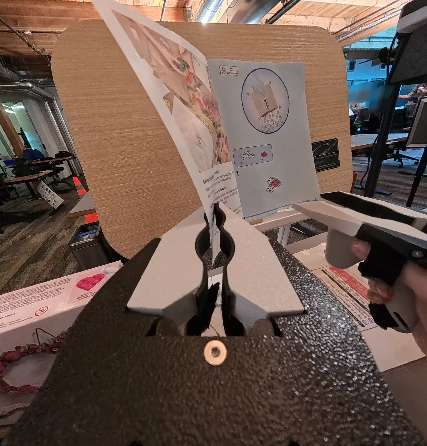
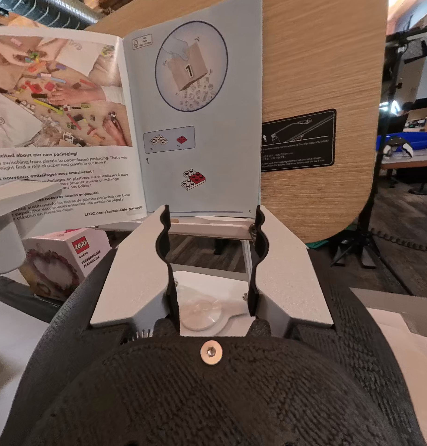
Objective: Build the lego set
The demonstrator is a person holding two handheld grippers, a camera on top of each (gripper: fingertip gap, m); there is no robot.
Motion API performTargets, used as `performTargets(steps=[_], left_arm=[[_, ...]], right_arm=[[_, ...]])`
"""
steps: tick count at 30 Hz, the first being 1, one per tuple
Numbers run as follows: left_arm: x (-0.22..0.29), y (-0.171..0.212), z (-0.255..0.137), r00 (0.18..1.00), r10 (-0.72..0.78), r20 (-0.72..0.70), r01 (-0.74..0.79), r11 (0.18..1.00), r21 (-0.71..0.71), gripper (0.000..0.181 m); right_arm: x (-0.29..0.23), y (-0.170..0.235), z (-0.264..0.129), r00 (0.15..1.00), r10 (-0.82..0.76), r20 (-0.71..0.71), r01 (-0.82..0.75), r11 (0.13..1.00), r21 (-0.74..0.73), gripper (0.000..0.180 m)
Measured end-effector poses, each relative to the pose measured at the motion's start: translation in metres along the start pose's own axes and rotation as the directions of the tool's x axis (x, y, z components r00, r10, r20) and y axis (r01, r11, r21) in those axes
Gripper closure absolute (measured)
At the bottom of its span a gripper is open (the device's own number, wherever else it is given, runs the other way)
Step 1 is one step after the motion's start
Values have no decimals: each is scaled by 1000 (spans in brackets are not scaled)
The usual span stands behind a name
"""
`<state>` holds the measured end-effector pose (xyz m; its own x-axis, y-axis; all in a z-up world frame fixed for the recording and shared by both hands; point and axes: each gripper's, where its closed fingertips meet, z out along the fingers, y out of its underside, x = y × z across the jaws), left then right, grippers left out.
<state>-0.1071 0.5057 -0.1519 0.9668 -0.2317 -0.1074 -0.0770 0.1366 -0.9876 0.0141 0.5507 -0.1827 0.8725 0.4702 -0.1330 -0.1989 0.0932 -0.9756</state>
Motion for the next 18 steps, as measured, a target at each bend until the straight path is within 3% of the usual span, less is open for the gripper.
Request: performTargets(steps=[6, 13, 18], left_arm=[[0, 0, 0, 1000, -5, -4, 5, 1000, -1, 181], [1, 2, 1, 1000, -13, -12, 13, 1000, -6, 181], [1, 2, 0, 999, -25, -26, 25, 1000, -13, 181]], right_arm=[[7, -3, 1, 997, 69, 26, -69, 998, 5, 142], [10, -4, 2, 1000, 29, 4, -29, 1000, 7, 171], [2, -9, 0, 999, -35, 3, 35, 999, 34, 180]])
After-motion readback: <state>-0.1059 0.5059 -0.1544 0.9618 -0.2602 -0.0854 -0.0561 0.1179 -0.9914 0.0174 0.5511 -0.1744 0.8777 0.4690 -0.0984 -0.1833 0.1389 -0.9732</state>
